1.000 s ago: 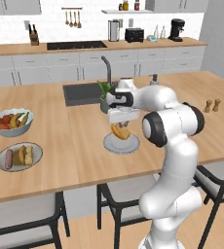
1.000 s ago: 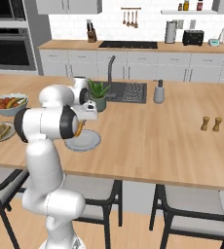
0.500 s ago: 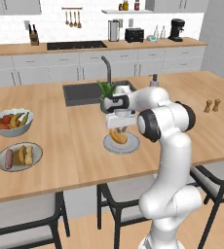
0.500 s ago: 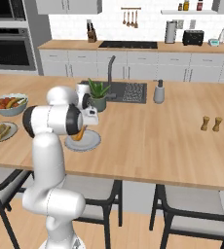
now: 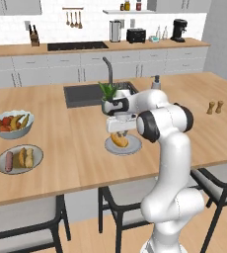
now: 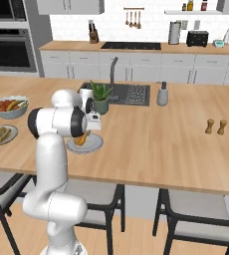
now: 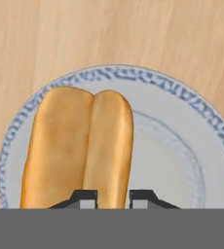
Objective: Place one bun and one sausage from the bowl on each plate.
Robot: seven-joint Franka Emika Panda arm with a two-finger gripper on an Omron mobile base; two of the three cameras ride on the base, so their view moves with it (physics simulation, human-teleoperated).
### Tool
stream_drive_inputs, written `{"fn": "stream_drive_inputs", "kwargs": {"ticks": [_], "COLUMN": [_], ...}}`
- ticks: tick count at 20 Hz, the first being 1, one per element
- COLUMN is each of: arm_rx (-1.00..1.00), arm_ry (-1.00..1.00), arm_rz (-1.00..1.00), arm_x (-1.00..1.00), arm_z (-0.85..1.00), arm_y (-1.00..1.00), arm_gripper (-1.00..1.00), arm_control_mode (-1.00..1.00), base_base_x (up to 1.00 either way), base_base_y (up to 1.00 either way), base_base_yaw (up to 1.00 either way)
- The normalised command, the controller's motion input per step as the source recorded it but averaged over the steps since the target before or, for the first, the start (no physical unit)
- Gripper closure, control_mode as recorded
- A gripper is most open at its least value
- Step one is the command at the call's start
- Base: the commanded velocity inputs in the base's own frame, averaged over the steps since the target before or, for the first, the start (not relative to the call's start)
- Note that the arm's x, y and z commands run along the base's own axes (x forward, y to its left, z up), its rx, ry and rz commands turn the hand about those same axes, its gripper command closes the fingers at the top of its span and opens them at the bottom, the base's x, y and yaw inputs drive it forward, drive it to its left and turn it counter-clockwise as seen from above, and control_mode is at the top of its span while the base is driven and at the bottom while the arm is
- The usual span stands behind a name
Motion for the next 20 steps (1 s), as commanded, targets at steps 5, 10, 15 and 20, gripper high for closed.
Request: {"fn": "stream_drive_inputs", "kwargs": {"ticks": [5,10,15,20], "arm_rx": [0.00,0.00,0.00,0.00], "arm_ry": [0.00,0.00,0.00,0.00], "arm_rz": [0.00,-0.04,-0.03,-0.02], "arm_x": [-0.07,-0.40,-0.68,-0.96], "arm_z": [0.01,0.39,0.46,0.45], "arm_y": [0.00,-0.01,-0.10,-0.18], "arm_gripper": [-1.00,-1.00,-1.00,-1.00], "arm_control_mode": [-1.00,-1.00,-1.00,-1.00], "base_base_x": [0.00,0.00,0.00,0.00], "base_base_y": [0.00,0.00,0.00,0.00], "base_base_yaw": [0.00,0.00,0.00,0.00]}}
